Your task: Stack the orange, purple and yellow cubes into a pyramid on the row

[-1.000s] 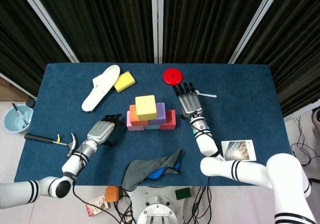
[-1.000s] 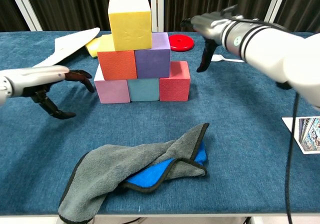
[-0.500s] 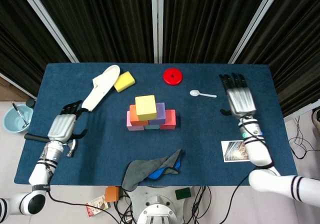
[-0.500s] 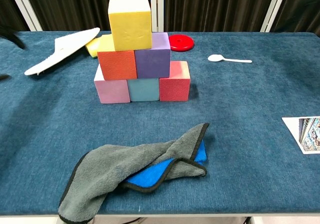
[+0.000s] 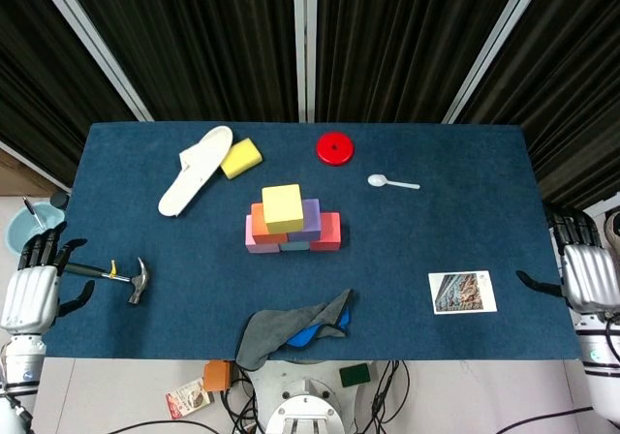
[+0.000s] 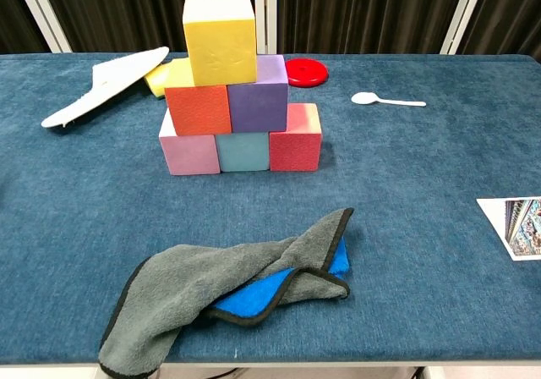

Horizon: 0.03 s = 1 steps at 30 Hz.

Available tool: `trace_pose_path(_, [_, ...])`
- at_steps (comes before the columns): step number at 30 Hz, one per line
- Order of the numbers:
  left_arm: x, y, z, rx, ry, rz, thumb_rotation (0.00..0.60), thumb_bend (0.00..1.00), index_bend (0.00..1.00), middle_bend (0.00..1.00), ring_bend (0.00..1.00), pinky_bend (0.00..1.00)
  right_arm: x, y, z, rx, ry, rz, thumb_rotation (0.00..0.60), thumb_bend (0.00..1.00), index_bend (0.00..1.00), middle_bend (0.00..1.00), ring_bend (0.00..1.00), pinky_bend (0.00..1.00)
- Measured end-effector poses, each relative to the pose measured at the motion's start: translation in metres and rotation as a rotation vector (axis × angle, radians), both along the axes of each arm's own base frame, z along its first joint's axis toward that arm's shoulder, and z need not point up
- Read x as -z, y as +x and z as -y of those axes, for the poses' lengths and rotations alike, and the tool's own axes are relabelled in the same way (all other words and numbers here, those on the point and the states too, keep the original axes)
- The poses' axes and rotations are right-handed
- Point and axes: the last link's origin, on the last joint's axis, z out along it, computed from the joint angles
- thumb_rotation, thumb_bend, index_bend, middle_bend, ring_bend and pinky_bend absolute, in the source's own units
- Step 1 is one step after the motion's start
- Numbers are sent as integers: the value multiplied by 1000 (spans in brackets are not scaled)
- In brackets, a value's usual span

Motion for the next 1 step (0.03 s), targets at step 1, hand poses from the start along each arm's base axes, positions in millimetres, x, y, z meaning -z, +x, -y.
trace_pose_path(1, [0,-1,7,1,7,4,600,275,217,34,15,40,-2,-5,-7,-2,-2,4,600,58,0,48,0,0])
